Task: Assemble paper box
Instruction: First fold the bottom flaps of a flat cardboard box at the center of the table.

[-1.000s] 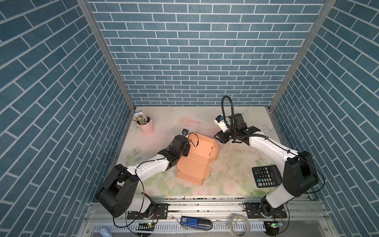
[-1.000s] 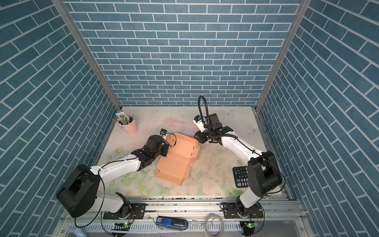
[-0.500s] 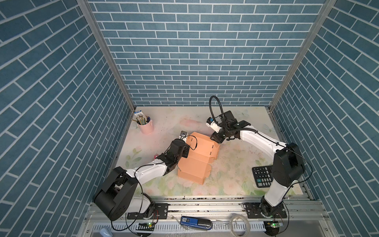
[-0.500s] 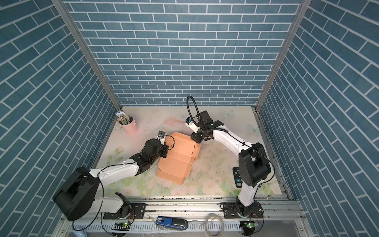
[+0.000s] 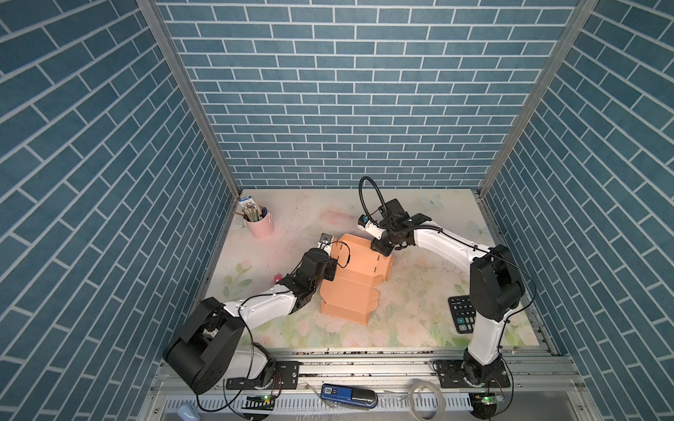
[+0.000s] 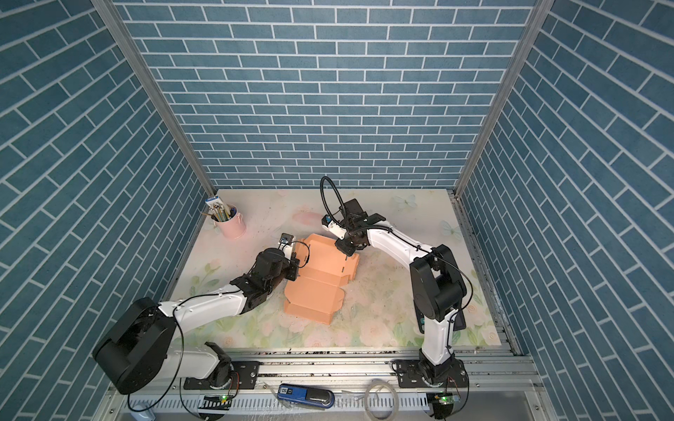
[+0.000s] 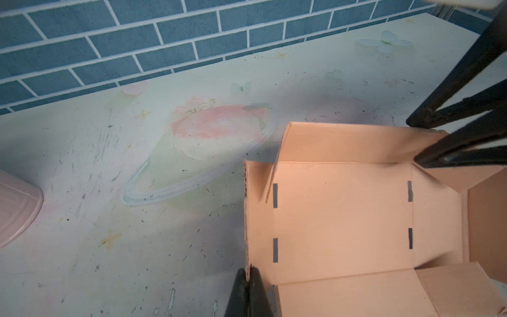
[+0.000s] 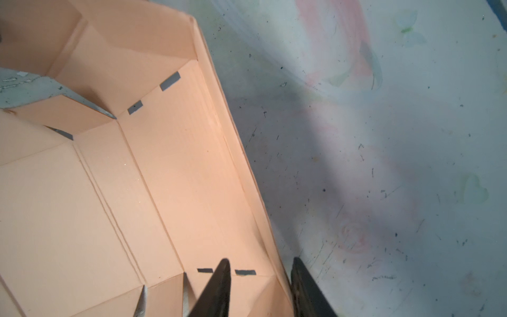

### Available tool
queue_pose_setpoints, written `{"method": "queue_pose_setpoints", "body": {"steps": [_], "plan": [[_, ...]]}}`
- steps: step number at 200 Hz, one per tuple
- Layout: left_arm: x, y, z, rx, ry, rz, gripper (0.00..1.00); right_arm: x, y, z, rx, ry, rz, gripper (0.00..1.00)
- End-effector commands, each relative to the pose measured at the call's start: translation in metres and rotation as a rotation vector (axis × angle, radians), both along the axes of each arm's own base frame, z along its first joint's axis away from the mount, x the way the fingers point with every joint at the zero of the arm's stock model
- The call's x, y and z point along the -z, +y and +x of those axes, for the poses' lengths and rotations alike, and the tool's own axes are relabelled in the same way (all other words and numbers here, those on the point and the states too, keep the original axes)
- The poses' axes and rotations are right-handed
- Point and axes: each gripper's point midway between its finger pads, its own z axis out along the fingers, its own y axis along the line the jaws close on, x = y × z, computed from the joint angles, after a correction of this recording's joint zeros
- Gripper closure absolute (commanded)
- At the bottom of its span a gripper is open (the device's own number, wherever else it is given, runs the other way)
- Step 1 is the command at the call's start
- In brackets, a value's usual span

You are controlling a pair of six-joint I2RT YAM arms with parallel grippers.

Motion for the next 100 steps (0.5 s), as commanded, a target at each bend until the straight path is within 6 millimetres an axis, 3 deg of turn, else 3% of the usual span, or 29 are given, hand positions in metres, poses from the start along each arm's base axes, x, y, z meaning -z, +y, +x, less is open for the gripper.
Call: {"method": "queue_pose_setpoints", "body": {"steps": [1, 45, 100], "plan": [[-0.007, -0.002, -0.002, 0.003, -0.025, -0.031, 1.00, -0.007, 0.004, 0.006, -0.027, -0.041, -0.012, 0.67], [-0.005, -0.004, -0.003, 0.009, -0.023, -0.039, 1.00, -0.001, 0.005, 0.010, -0.030, -0.077, -0.034, 0.70], [-0.006, -0.004, -0.004, 0.011, -0.021, -0.038, 1.00, -0.011, 0.007, 0.016, -0.045, -0.108, -0.041, 0.62]]}}
